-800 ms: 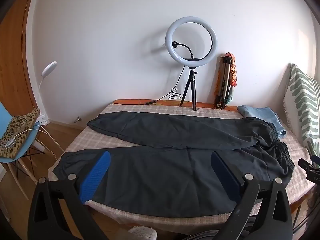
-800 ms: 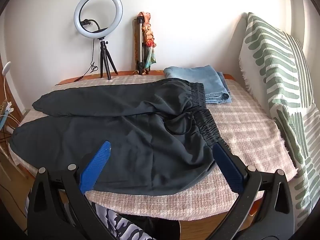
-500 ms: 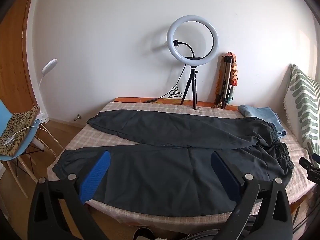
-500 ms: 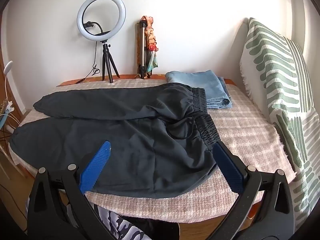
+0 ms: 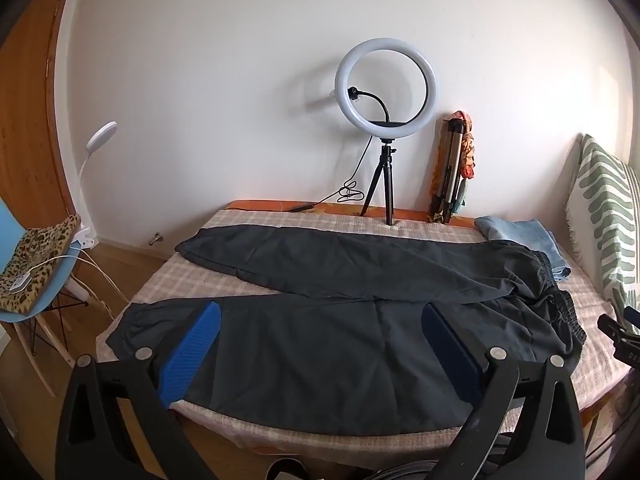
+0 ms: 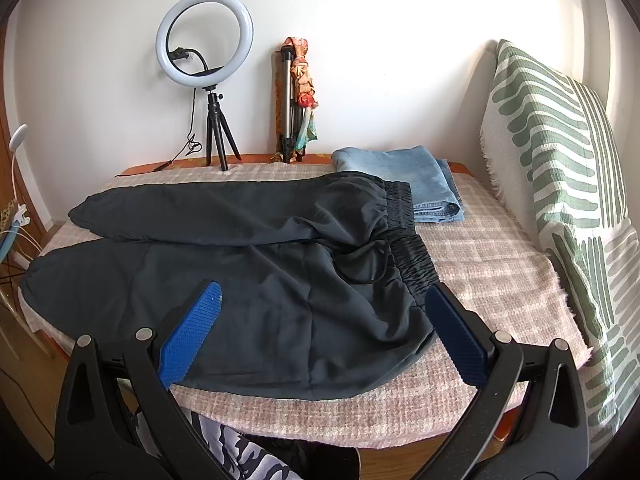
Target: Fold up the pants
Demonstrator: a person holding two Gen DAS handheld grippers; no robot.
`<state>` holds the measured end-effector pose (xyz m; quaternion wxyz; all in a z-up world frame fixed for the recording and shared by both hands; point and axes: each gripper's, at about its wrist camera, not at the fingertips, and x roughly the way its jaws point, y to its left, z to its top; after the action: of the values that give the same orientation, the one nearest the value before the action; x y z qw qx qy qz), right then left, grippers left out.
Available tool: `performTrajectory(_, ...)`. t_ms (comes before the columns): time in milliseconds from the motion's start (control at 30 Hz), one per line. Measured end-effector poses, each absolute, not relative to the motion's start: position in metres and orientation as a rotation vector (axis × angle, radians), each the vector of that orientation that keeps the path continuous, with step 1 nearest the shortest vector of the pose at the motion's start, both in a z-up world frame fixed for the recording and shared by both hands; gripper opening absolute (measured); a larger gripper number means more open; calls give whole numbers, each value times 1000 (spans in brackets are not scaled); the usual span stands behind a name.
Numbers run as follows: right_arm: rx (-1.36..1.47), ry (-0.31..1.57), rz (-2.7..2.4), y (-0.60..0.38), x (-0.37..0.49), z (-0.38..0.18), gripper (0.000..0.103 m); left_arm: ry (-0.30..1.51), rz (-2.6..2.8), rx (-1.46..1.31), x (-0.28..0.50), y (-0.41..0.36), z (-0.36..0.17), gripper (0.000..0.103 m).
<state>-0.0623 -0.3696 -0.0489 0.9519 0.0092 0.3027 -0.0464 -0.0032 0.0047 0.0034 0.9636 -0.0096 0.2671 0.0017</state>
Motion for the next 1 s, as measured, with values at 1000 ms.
performTrajectory(1000, 18, 616, -93, -370, -61, -50, 103, 532, 7, -11, 0, 2, 4, 102)
